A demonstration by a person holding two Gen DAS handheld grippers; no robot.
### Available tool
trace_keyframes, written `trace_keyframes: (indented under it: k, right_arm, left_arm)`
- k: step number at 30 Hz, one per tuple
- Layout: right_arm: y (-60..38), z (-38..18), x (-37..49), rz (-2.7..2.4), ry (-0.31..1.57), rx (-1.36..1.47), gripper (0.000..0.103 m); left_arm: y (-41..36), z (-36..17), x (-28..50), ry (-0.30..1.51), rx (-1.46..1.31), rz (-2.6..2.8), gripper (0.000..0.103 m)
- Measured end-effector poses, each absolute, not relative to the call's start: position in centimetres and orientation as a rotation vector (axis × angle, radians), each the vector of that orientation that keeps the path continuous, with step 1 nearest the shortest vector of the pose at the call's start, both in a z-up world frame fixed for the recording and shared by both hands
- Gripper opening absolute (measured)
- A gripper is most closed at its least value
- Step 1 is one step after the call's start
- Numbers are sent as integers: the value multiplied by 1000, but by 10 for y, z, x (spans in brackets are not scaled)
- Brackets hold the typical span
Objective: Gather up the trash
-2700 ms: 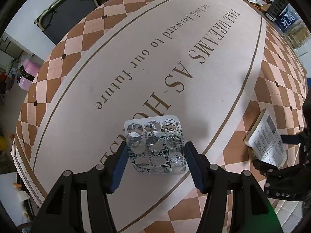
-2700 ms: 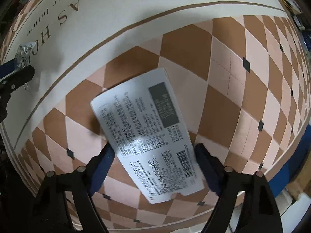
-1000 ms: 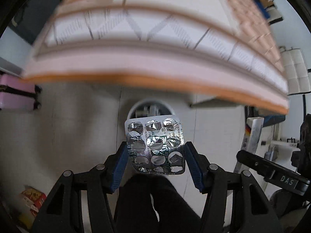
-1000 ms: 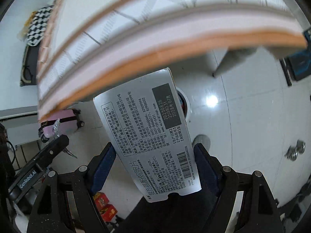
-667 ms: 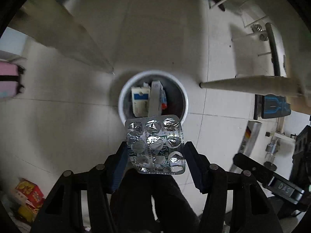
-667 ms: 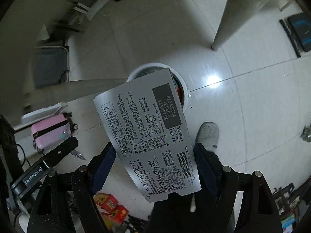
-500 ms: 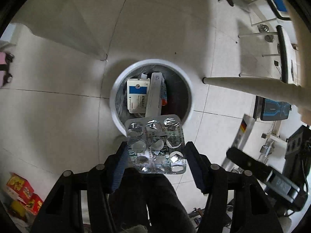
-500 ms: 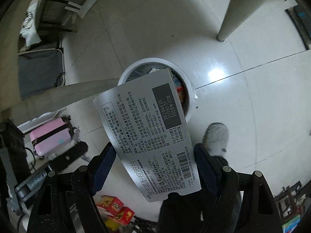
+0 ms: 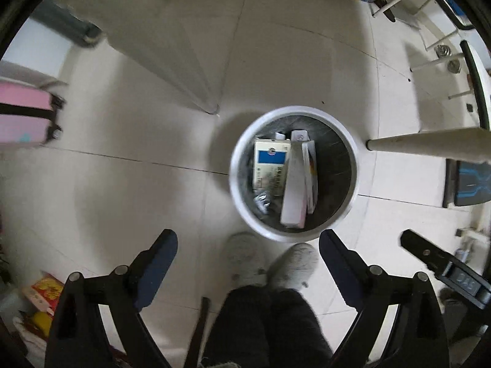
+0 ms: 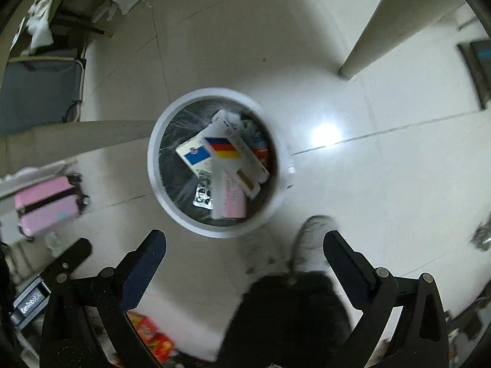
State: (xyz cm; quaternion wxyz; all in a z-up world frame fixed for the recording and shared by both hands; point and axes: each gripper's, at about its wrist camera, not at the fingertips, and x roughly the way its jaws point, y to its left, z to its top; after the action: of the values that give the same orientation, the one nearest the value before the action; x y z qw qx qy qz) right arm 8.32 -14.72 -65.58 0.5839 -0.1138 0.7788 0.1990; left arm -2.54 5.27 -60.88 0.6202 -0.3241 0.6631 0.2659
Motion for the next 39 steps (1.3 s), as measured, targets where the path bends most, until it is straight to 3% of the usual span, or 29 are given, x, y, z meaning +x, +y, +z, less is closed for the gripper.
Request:
trace_keyframes:
  k: [11,27,39]
  right_arm:
    - [-152,-478,60,551,1604,-417,103]
    - [-199,-209,24,764,1526,-386,103]
    - [-233,-73,3,903,1512,-254,103]
  left_arm:
    - [24,-463,-44,1431,-675,619,94]
    - [-21,-248,-92,1275,-689,498,94]
    - [-37,-147,-115,1139,-712,386,94]
